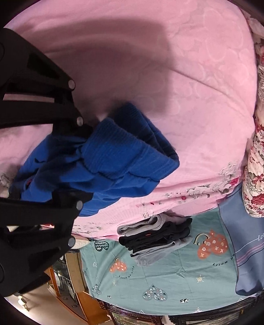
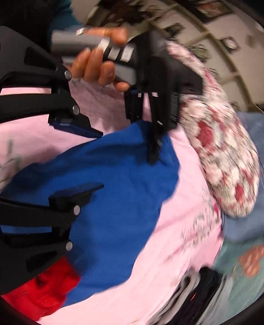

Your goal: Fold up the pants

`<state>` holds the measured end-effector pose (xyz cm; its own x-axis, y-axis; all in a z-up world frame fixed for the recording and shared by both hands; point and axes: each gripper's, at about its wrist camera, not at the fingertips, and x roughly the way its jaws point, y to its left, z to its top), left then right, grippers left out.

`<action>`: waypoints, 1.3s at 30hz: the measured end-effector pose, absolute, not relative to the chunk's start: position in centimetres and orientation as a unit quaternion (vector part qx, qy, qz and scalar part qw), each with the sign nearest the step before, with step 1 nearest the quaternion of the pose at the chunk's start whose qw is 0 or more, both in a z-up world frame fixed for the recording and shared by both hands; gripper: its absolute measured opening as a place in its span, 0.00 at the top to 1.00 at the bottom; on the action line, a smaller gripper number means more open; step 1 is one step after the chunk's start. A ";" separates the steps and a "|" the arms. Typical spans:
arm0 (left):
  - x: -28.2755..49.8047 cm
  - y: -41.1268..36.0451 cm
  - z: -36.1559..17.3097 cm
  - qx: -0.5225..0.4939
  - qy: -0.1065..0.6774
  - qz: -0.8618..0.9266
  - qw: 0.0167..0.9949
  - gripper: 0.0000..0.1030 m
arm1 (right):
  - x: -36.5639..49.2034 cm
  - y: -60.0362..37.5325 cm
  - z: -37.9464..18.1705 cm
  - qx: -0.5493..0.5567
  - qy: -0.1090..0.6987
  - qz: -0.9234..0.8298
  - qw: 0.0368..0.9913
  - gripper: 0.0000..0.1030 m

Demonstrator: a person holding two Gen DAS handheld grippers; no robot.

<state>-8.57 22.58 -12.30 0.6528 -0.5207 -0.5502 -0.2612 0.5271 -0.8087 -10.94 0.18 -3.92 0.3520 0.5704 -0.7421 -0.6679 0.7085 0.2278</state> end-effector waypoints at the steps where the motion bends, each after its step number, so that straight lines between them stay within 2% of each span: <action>1: -8.6 22.7 -12.2 -0.476 0.406 -0.085 0.775 0.72 | -10.7 -1.9 -3.1 -0.021 0.425 0.372 0.825 0.51; 4: -8.6 22.7 -11.6 -0.459 0.397 -0.081 0.791 0.74 | -9.6 -8.9 -2.4 0.106 0.440 0.340 0.825 0.43; 7: -8.5 22.1 -11.0 -0.432 0.391 -0.074 0.809 0.74 | -8.4 -15.1 -4.2 0.242 0.461 0.305 0.797 0.43; 9: -8.6 21.5 -10.4 -0.406 0.384 -0.072 0.826 0.74 | -7.6 -16.7 -6.2 0.287 0.476 0.288 0.780 0.43; 12: -8.7 20.3 -8.5 -0.351 0.367 -0.074 0.858 0.74 | -6.3 -16.6 -9.6 0.315 0.507 0.295 0.746 0.44; 15: -8.9 18.1 -5.7 -0.286 0.342 -0.090 0.890 0.75 | -6.6 -17.6 -8.3 0.329 0.503 0.310 0.737 0.44; 20: -9.7 12.1 -0.6 -0.177 0.292 -0.151 0.928 0.75 | -8.4 -26.1 -4.6 0.359 0.423 0.268 0.788 0.41; 22: -10.5 8.2 1.3 -0.127 0.276 -0.196 0.932 0.75 | -9.3 -29.8 -4.3 0.389 0.401 0.248 0.792 0.32; 24: -11.7 3.2 2.6 -0.065 0.263 -0.246 0.931 0.75 | -10.3 -32.8 -4.6 0.417 0.382 0.228 0.792 0.31; 27: -13.5 -3.6 2.5 0.018 0.264 -0.306 0.914 0.75 | -11.7 -36.1 -6.0 0.447 0.368 0.205 0.789 0.31; 31: -16.0 -12.0 -1.1 0.129 0.296 -0.347 0.881 0.76 | -13.2 -37.9 -8.2 0.474 0.363 0.198 0.778 0.31; 37: -18.2 -15.5 -4.1 0.180 0.317 -0.374 0.852 0.76 | -12.5 -38.3 -10.3 0.492 0.371 0.196 0.763 0.31; 39: -18.7 -15.9 -4.7 0.204 0.318 -0.375 0.847 0.74 | -12.4 -38.1 -10.3 0.487 0.375 0.197 0.764 0.31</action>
